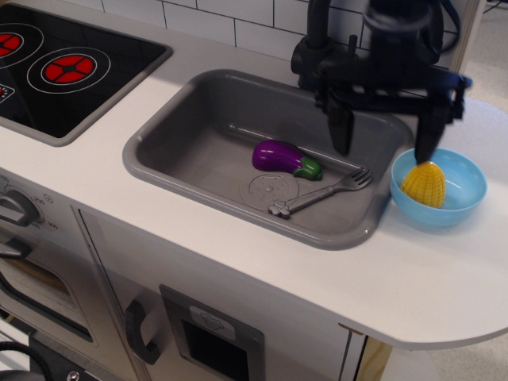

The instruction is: Take corn out of bowl sink

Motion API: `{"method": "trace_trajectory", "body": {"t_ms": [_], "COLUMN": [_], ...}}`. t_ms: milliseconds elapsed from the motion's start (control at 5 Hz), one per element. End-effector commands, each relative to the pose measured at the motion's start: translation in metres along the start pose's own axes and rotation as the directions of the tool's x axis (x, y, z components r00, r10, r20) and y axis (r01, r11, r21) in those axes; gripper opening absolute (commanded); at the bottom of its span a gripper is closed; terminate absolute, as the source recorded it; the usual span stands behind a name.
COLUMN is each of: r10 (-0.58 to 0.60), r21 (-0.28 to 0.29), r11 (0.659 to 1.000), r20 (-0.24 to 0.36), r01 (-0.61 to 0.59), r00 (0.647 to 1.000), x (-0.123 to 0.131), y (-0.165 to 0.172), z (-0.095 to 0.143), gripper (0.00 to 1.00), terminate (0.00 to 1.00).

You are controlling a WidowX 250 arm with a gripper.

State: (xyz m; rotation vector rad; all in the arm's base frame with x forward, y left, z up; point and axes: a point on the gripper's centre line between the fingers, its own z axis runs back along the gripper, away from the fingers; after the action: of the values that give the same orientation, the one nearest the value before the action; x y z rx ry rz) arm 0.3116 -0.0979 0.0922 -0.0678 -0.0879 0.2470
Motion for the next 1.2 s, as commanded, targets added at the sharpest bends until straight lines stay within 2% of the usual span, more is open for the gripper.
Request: {"method": "trace_trajectory", "body": {"t_ms": [0,600,1000], "r10": [0.012,0.066,0.082], "r21": [-0.029,-0.009,0.011], "r11": [1.000,0.998,0.996], "r20": [0.072,0.087,0.083], "r01": [-0.010,-0.066,-0.084], "r00": [0.997,0.994,0.993], "x": [0.013,0.026,0.021], "y": [-0.029,-0.051,-0.054], "z": [-0.004,-0.008,-0.020], "gripper": [1.00,1.00,1.00], "terminate": [0.00,0.00,0.00]}}
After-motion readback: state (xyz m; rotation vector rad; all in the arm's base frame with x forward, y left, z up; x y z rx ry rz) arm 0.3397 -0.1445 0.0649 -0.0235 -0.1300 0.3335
